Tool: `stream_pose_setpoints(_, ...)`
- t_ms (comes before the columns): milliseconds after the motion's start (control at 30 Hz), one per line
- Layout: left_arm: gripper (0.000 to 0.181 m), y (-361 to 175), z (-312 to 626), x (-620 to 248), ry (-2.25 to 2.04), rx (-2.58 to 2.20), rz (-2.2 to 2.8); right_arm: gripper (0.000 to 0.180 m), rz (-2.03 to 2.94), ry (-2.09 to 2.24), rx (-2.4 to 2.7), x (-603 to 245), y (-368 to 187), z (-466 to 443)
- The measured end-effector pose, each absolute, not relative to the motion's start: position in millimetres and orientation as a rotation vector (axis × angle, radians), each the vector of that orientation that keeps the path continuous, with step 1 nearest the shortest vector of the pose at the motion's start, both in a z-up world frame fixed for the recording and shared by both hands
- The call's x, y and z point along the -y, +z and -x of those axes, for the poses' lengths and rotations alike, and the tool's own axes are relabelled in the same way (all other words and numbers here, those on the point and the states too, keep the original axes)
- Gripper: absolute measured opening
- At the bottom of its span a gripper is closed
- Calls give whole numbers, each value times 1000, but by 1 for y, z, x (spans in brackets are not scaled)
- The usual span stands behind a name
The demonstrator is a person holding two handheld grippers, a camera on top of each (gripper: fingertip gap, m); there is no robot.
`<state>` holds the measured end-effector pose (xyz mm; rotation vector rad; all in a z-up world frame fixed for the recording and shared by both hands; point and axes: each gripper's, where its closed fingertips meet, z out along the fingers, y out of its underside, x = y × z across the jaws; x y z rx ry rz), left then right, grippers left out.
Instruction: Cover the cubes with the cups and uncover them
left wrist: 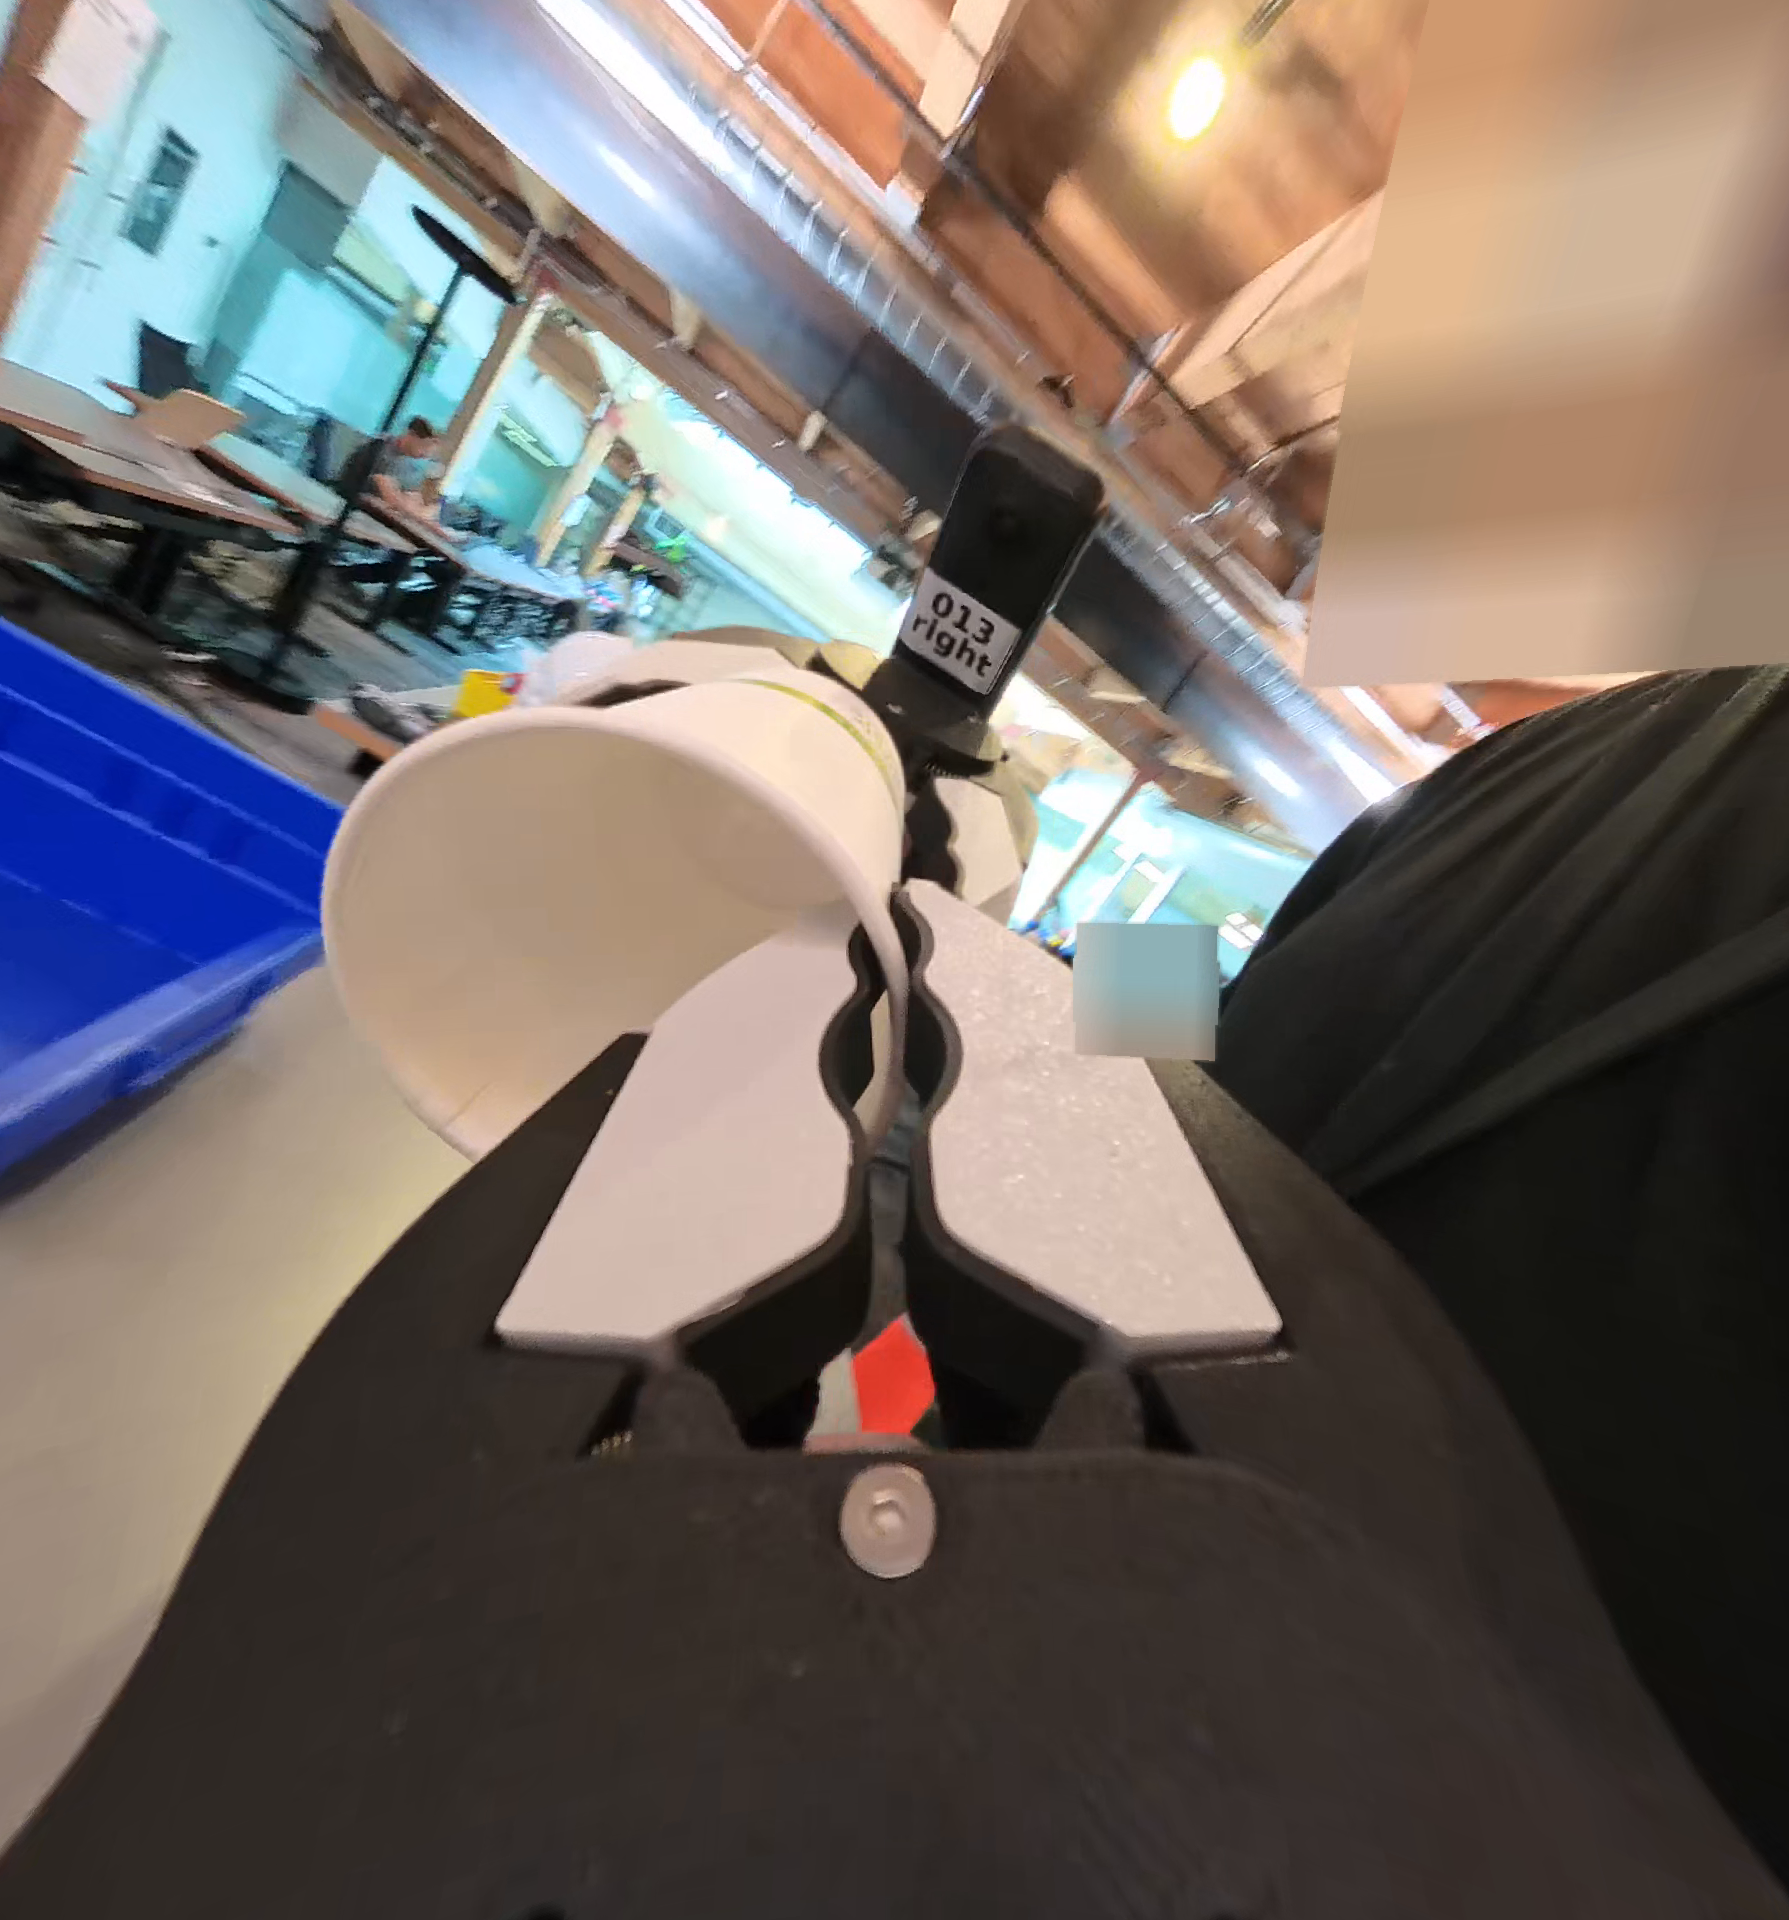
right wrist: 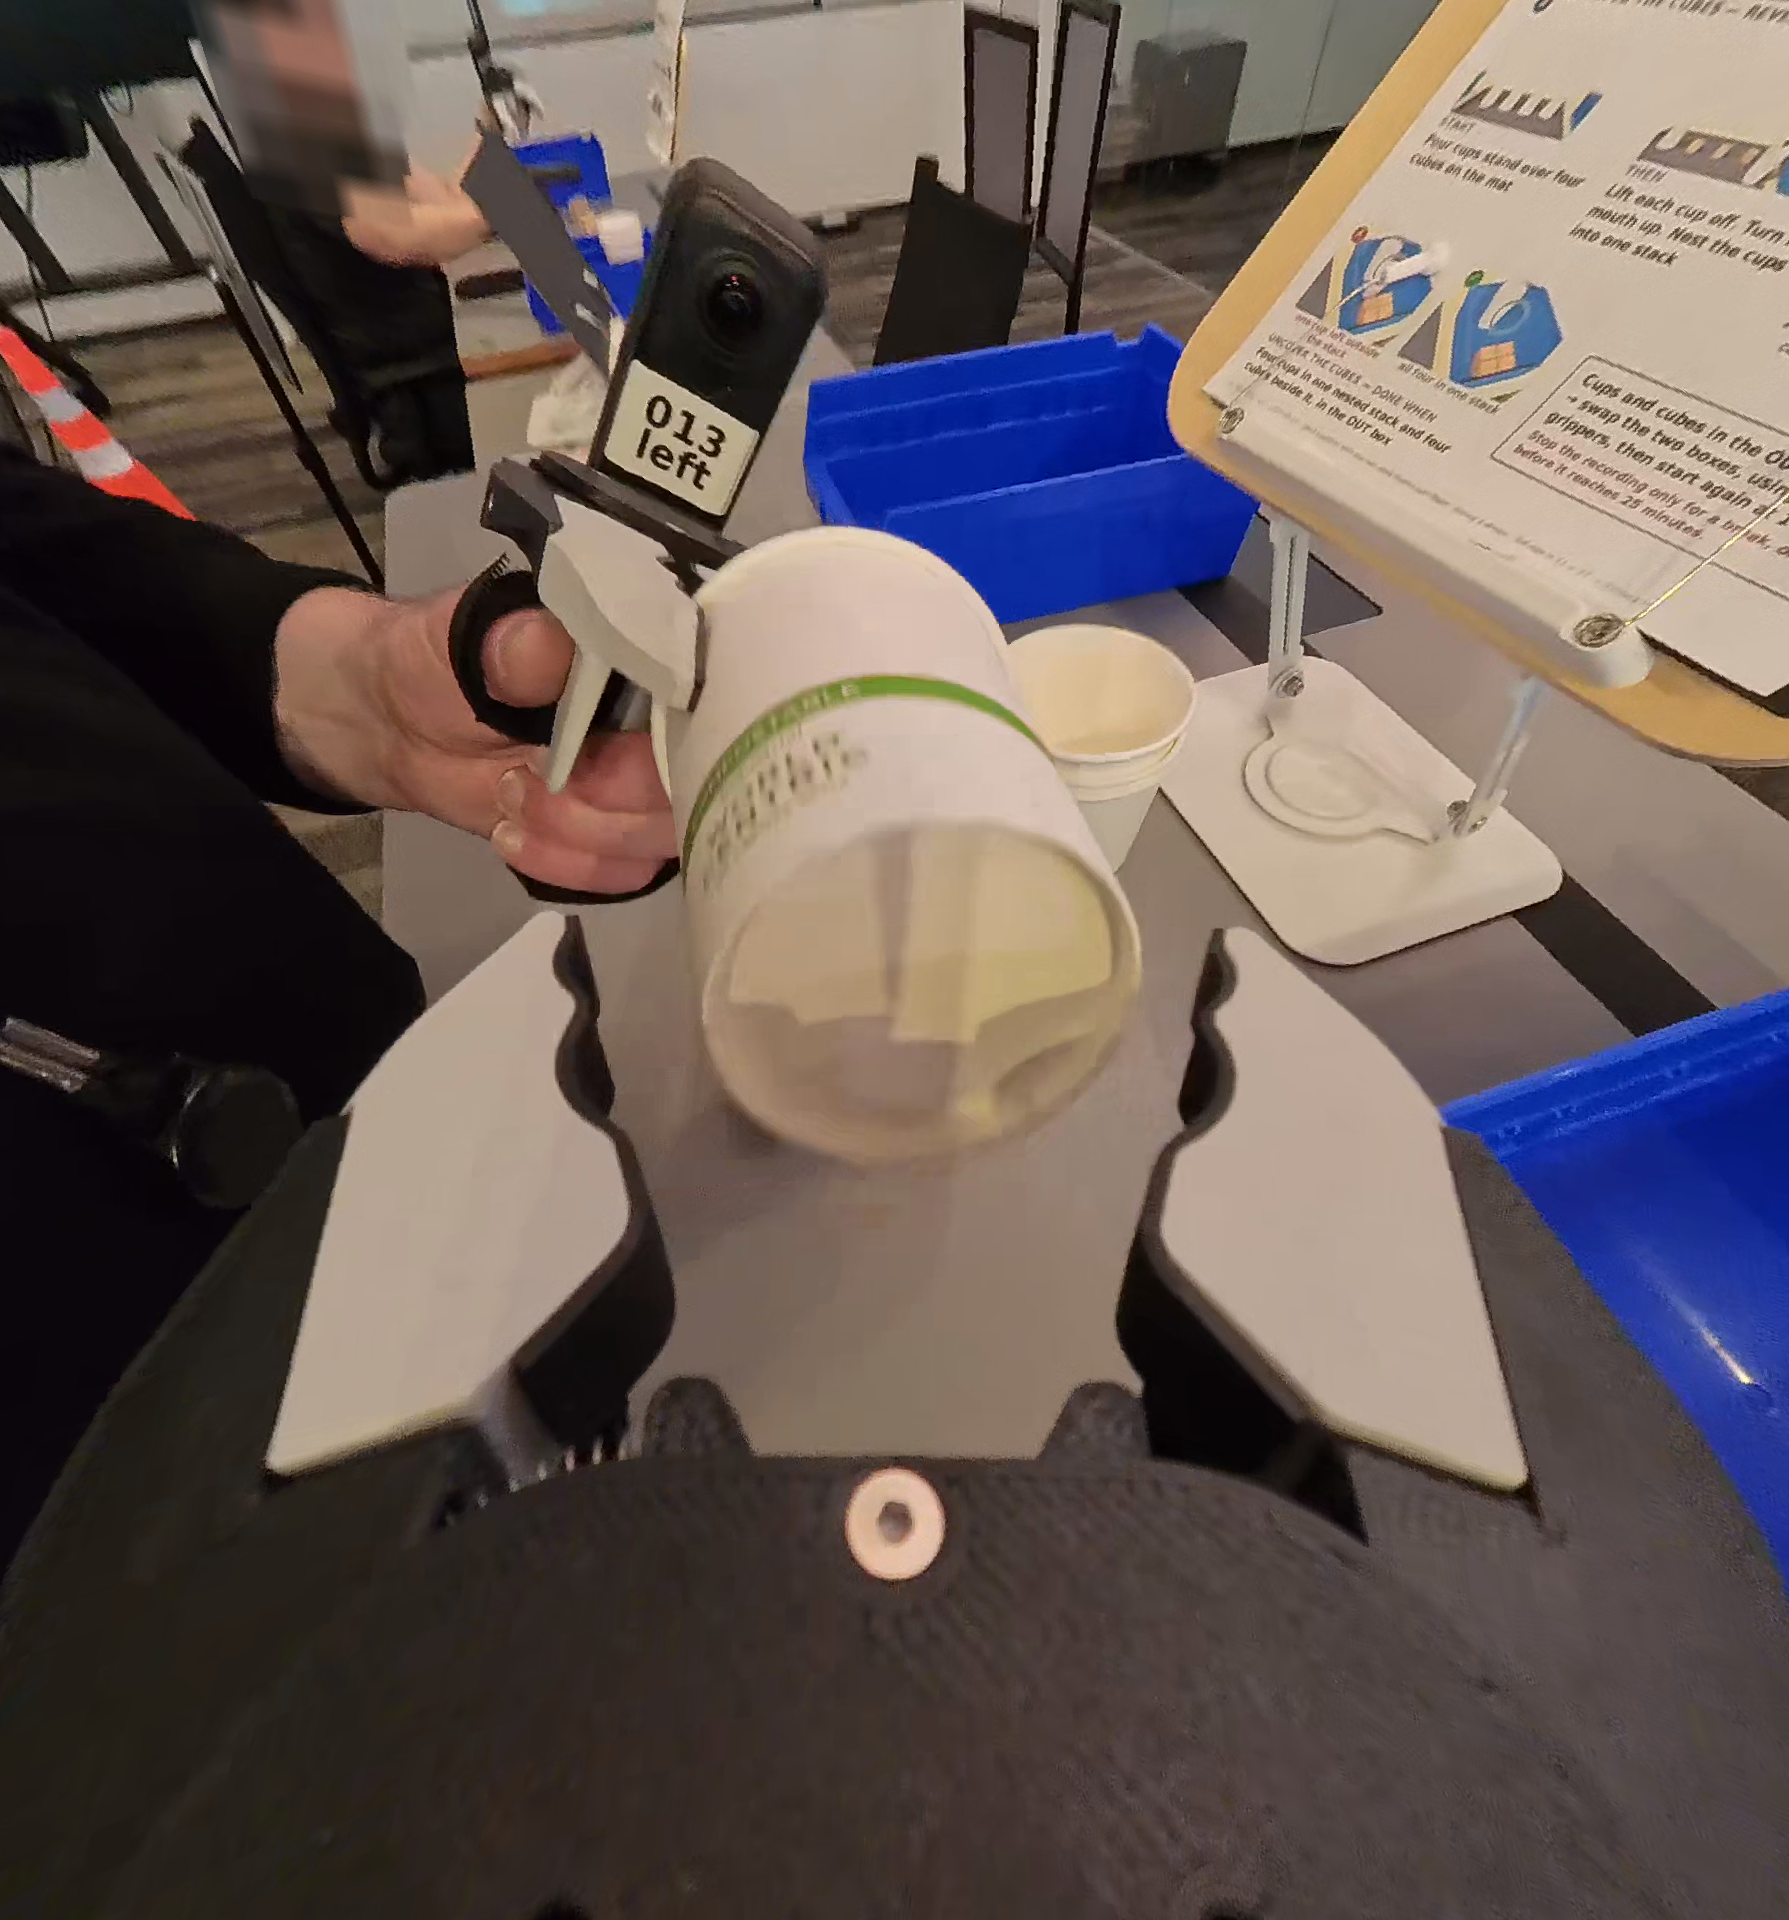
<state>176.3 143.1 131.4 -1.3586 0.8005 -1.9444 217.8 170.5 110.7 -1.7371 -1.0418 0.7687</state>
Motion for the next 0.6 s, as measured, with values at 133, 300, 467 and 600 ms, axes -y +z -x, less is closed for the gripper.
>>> stream_pose_setpoints(133, 0, 136, -142, -174, -1681, -896, 1478, 106, 1765, 768, 1008, -176, 102, -225)
stream_pose_setpoints(300, 0, 120, -97, -228, -936, -1300, 1731, 96, 1850, 770, 1077, -170, 64, -217)
stream_pose_setpoints(467, 0, 100, -68, -266, -280, -1699, 1785, 90, 1886, 798, 1143, -160, 39, -199)
stream_pose_setpoints(600, 0, 83, -63, -275, -152, -1888, 1801, 88, 1896, 802, 1192, -154, 28, -188)
